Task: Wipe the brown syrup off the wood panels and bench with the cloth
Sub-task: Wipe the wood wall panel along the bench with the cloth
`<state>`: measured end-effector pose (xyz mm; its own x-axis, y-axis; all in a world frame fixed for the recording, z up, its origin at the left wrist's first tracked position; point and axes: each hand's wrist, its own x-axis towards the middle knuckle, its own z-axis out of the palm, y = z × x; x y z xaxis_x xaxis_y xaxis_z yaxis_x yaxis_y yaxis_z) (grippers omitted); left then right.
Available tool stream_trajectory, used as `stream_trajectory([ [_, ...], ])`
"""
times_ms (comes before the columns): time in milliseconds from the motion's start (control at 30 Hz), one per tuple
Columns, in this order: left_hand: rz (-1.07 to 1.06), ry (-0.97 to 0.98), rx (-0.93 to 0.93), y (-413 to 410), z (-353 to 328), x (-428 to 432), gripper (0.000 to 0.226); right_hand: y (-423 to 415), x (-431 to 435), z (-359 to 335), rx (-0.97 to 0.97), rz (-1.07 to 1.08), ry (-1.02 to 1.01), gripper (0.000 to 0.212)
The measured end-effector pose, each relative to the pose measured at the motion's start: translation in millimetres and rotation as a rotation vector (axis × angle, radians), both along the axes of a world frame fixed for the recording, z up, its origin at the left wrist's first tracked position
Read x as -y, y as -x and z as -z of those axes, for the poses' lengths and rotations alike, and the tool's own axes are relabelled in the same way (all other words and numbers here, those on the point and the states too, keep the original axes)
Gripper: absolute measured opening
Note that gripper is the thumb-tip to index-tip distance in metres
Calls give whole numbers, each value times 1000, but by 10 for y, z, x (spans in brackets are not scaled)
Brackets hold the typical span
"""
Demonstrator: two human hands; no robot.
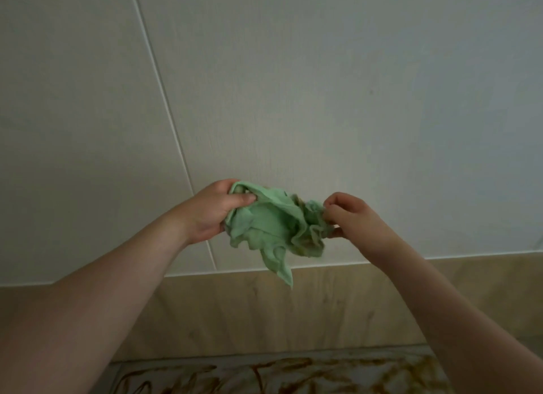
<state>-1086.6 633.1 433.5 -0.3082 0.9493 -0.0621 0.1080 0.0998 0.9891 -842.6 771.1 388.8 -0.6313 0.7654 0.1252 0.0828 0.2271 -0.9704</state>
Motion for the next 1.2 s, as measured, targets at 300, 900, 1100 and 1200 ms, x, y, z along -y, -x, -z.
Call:
stream_trajectory([
  [300,-227,-24,-342,-210,-336,-120,9,-73,-129,-81,107,358,-40,18],
  [900,-123,55,-928,281,-331,-7,38,496,78,-76,-57,1,23,15],
  [1100,-205,3,-632,487,-190,-47,28,427,-25,-348,144,44,-275,28],
  [1200,-275,-27,-887,461,-209,-113,28,323,-138,-375,414,-108,-445,36],
])
